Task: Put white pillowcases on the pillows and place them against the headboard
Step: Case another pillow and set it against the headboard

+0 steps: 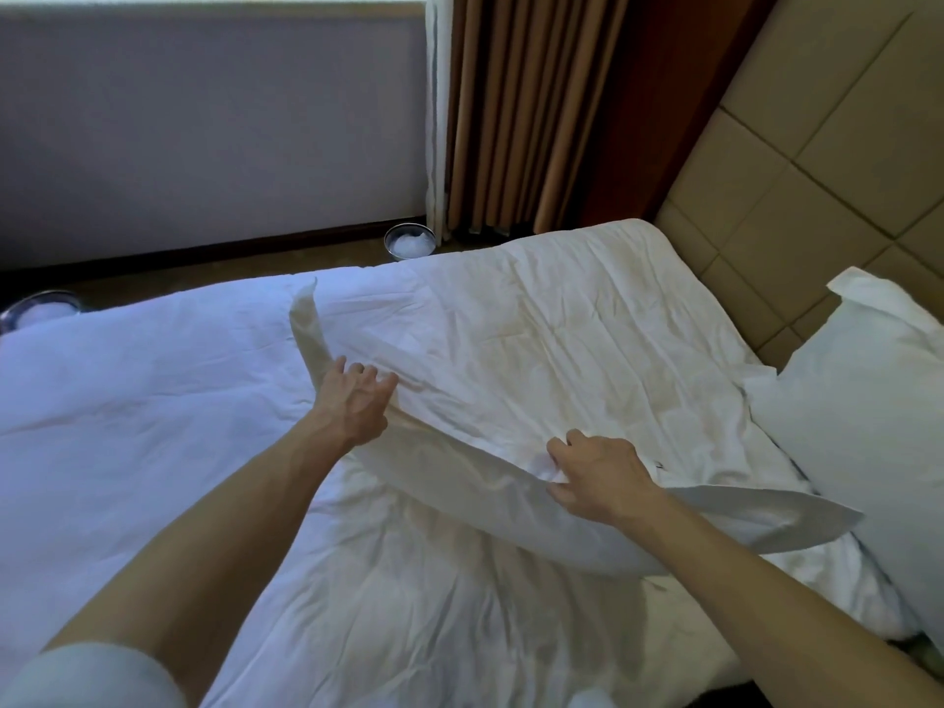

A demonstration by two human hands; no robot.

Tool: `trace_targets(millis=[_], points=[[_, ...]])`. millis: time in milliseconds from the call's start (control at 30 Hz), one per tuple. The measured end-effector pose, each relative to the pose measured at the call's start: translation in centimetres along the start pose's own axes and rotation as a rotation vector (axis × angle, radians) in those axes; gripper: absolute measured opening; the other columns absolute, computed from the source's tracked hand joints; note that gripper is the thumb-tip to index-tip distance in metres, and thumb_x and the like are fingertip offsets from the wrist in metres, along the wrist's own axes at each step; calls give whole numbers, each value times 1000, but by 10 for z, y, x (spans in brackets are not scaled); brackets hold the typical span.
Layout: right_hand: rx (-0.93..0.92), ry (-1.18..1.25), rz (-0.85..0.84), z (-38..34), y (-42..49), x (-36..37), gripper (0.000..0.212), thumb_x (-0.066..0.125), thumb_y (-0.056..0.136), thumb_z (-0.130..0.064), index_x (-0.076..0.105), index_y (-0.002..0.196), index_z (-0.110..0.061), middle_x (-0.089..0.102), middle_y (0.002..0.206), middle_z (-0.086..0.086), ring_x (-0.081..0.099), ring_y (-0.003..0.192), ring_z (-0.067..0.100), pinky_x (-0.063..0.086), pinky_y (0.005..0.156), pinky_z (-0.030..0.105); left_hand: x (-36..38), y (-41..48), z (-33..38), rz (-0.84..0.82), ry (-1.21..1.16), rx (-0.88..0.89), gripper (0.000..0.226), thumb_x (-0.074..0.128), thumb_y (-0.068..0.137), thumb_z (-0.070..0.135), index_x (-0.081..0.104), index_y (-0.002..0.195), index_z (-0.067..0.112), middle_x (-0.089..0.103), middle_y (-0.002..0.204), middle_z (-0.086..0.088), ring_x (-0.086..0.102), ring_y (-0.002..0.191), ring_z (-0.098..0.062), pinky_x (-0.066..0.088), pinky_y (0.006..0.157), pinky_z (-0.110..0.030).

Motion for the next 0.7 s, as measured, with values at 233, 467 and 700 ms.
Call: trace_targets(millis=[233,467,700], points=[[49,134,86,-29,46,-18,38,50,95,-39,53,125,-17,42,143,13,48,116,31,44,86,41,15,1,-9,15,-32,33,48,55,83,34,47,128,21,62,115,-7,60,107,-29,33,106,-47],[-35,300,-67,-82,114,-22,58,40,102,-35,18,154,-27,8,163,8,23,145,30,31,112,44,22,-1,-11,-30,-130,33,56,54,82,41,43,133,20,56,126,-13,54,117,-32,32,105,-46],[-68,220,-134,-106,149,11,70,52,95,-25,12,151,-39,22,157,8,38,134,32,40,102,46,28,15,-61,74,-27,-39,59,35,93,61,51,130,18,55,129,-19,43,128,-34,11,118,-57]])
Point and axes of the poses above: each hand's wrist, its own y-axis towards the middle knuckle, its own x-axis out of the palm, z = x × y, the point moved 2 cm from there along y, towards the middle knuckle
